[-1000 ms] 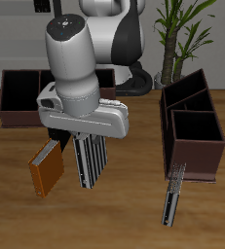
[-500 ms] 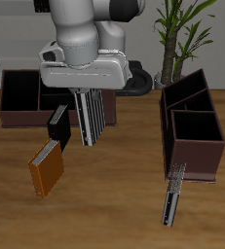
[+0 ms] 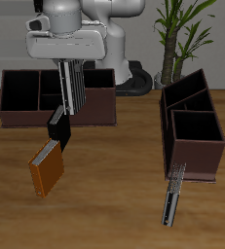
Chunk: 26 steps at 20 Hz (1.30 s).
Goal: Place the right striped book into the back desk caddy's right compartment and place the orange book into the left desk caddy's right compartment and place the black book into the left desk caddy's left compartment
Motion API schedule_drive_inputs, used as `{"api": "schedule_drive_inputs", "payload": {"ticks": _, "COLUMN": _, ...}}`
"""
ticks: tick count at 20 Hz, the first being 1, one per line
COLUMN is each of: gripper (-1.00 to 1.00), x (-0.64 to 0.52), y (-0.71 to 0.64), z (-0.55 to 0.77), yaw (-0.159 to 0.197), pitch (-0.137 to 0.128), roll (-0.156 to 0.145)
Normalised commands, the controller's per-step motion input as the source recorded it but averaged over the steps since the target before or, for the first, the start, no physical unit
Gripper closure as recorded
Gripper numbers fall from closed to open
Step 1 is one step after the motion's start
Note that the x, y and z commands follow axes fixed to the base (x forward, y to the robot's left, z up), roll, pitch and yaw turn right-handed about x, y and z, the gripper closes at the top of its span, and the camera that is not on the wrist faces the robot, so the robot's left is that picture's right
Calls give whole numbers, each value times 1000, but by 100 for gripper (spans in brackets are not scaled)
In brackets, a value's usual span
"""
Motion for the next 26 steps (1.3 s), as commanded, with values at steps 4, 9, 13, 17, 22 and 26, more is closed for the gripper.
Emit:
{"api": "schedule_drive_inputs", "payload": {"ticks": 4, "gripper": 100, "x": -718, "y": -83, "z": 157, "yaw": 18, "pitch": -60, "roll": -17}}
{"api": "schedule_drive_inputs", "payload": {"ticks": 9, "gripper": 100, "x": -879, "y": 119, "z": 110, "yaw": 41, "pitch": -75, "roll": -9}}
{"api": "schedule_drive_inputs", "payload": {"ticks": 13, "gripper": 100, "x": -817, "y": 27, "z": 185, "yaw": -10, "pitch": -47, "roll": 43}}
{"api": "schedule_drive_inputs", "payload": {"ticks": 17, "gripper": 100, "x": -795, "y": -78, "z": 292, "yaw": 64, "pitch": -46, "roll": 57}}
{"api": "schedule_drive_inputs", "payload": {"ticks": 22, "gripper": 100, "x": -474, "y": -68, "z": 54, "yaw": 17, "pitch": 15, "roll": 5}}
{"api": "schedule_drive_inputs", "payload": {"ticks": 26, "gripper": 100, "x": -453, "y": -186, "z": -32, "yaw": 54, "pitch": 27, "roll": 9}}
